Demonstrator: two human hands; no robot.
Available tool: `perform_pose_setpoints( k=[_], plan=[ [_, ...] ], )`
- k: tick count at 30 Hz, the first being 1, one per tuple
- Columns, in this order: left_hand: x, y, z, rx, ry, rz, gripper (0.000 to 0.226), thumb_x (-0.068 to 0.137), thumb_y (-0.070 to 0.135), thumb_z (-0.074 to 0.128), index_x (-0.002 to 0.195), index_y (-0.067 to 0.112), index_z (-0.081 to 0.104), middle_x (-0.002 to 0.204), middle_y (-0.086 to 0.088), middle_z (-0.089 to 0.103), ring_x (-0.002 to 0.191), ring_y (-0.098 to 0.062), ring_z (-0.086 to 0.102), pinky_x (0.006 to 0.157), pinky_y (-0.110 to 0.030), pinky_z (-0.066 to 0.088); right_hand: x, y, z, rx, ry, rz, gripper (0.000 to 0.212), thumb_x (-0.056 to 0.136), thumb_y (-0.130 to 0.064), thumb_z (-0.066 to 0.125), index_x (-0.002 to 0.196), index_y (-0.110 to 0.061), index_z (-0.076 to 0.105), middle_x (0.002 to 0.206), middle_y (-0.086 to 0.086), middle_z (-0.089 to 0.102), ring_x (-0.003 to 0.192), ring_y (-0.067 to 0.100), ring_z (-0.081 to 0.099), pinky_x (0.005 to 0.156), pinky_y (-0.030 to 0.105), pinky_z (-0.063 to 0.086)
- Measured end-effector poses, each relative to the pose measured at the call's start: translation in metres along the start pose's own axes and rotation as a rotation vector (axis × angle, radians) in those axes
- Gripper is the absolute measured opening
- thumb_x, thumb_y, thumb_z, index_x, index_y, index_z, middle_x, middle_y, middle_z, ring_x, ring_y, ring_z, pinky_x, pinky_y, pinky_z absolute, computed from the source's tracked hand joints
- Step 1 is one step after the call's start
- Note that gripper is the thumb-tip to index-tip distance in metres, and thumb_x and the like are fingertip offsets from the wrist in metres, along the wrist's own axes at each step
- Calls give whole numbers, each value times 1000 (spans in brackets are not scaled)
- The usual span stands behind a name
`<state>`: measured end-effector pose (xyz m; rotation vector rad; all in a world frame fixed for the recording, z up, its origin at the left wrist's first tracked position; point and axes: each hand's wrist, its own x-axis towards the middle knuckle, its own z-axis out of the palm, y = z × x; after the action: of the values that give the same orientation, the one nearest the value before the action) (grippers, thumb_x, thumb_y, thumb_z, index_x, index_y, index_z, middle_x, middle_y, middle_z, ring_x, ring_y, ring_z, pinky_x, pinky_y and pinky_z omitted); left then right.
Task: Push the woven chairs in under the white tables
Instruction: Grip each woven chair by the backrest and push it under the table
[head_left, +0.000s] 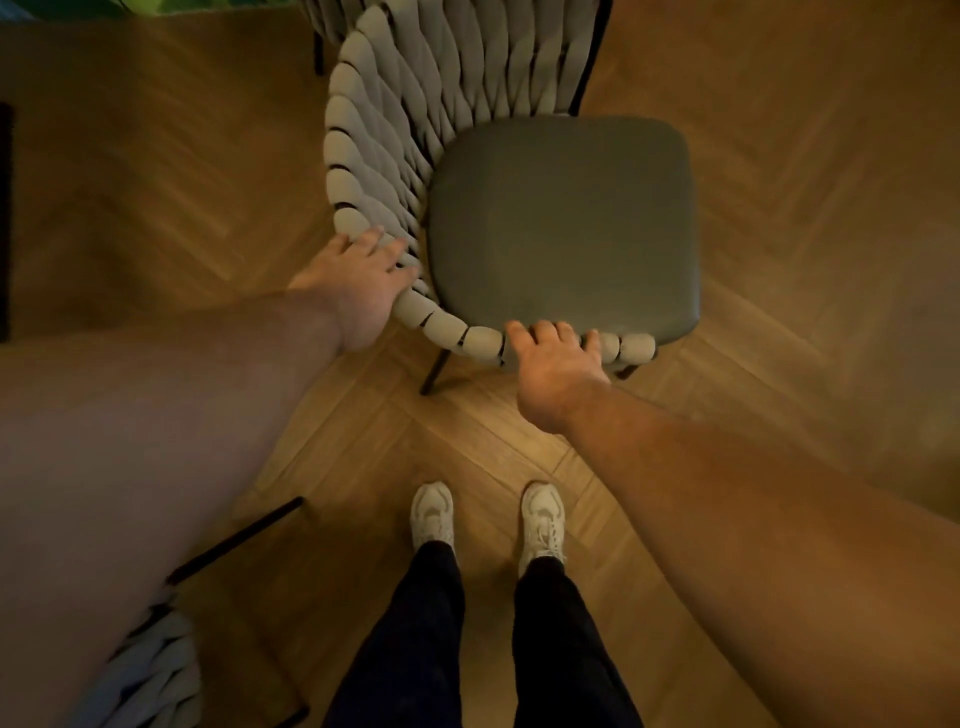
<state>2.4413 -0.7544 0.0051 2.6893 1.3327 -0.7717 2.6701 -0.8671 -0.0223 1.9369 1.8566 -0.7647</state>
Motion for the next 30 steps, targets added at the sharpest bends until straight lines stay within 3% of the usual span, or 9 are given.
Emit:
perform_pose_setpoints(
  k=[3,8,11,15,18,21,26,30],
  plan=[
    [15,9,4,9,-46,-21,55,102,14,49,156,25,45,166,-6,39,155,-33,27,126,-56,26,6,11,-4,-29,23,-36,75,103,-6,43,168,-32,17,158,7,44,151,34,34,128,66,16],
    [12,24,3,8,-72,-107,40,103,15,52,140,29,61,143,-3,59,131,-30,50,105,-50,49,2,24,-5,-92,-3,-116,75,103,-6,44,168,-36,18,155,6,50,145,35,43,124,63,29],
    [-3,36,-2,16,-101,-70,35,100,19,57,129,36,67,132,0,65,118,-28,59,94,-46,50,-10,33,1,-105,-25,-135,74,103,-6,44,166,-38,22,153,5,51,144,34,45,123,63,30],
    [-28,60,-8,-108,-142,-35,32,99,16,56,120,36,70,125,2,69,114,-26,63,98,-47,52,-24,54,4,-150,-71,-141,72,103,-7,41,165,-41,26,158,2,47,149,31,40,125,59,27],
    [-36,84,-21,-181,-179,15,41,97,14,55,126,38,71,126,3,70,117,-26,64,99,-44,51,-30,78,-3,-214,-115,-112,68,105,-8,42,164,-41,30,161,1,46,151,31,39,125,57,28],
    [-38,115,-30,-210,-183,63,48,97,12,57,134,42,66,124,2,70,113,-25,66,92,-42,55,-30,105,-12,-274,-139,-62,61,106,-12,45,162,-38,38,161,2,46,151,31,38,123,57,32],
    [-28,145,-34,-413,-188,118,53,98,16,60,139,50,62,125,5,70,113,-24,65,92,-41,56,-23,137,-22,-439,-172,79,41,102,-18,56,139,-35,60,147,-2,57,142,27,48,118,56,34],
    [-25,122,-24,-484,-266,190,69,86,20,75,148,42,55,141,7,65,128,-22,59,107,-48,51,-20,130,-18,-482,-253,112,47,97,-25,62,143,-36,58,145,-2,57,142,31,46,120,62,25]
  ],
)
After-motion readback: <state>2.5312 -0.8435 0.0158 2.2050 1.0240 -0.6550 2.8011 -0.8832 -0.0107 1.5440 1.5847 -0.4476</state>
